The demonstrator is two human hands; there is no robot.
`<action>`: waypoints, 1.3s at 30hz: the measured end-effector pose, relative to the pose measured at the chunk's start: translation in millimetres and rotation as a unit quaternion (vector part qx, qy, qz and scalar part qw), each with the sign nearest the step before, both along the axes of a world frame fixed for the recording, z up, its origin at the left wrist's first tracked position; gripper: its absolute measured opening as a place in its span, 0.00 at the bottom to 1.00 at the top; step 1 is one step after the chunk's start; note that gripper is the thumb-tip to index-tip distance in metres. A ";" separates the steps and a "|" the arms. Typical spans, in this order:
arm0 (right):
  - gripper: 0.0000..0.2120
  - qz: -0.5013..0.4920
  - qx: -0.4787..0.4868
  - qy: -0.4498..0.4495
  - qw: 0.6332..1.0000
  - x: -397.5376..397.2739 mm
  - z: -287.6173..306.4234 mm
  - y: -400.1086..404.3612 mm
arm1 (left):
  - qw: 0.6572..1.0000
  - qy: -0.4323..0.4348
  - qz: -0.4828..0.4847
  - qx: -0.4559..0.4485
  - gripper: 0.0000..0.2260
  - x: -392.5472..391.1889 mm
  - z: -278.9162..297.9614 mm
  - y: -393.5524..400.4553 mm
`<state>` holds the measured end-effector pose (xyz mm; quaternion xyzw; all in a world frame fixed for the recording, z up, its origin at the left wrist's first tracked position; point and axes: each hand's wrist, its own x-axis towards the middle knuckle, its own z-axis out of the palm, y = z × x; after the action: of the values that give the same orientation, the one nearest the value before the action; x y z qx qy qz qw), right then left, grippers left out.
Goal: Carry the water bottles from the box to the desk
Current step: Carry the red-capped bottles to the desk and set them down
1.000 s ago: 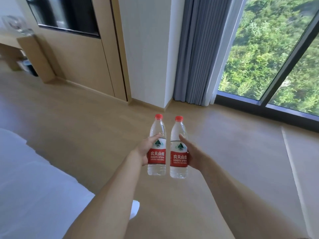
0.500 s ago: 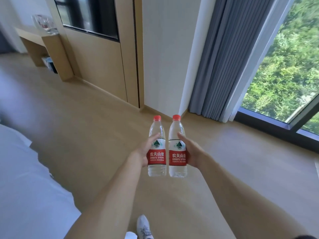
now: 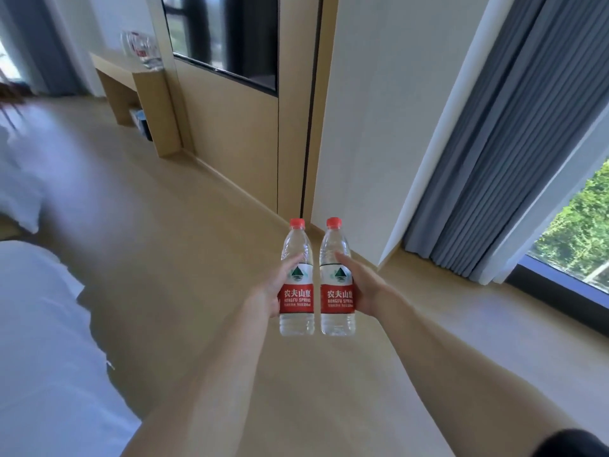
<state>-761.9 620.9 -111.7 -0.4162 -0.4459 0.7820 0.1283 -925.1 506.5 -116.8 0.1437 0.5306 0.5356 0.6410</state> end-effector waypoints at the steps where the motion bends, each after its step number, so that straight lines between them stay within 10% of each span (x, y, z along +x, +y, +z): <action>1: 0.26 0.009 -0.001 -0.003 1.000 -16.5 -0.2 6.4 | 1.000 0.003 0.017 -0.001 0.24 -13.7 0.7 2.5; 26: 0.25 0.305 -0.060 0.035 0.950 -415.3 -8.4 211.8 | 0.918 0.082 0.383 -0.063 0.28 -328.5 8.9 155.1; 39: 0.30 0.357 -0.046 0.029 0.933 -586.5 -19.3 279.6 | 0.909 0.062 0.408 -0.061 0.26 -484.9 -0.8 216.5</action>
<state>-1348.4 900.5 -131.0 -0.2122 -0.5246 0.8077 -0.1655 -1410.0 723.0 -117.6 -0.0921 0.6131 0.7072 0.3399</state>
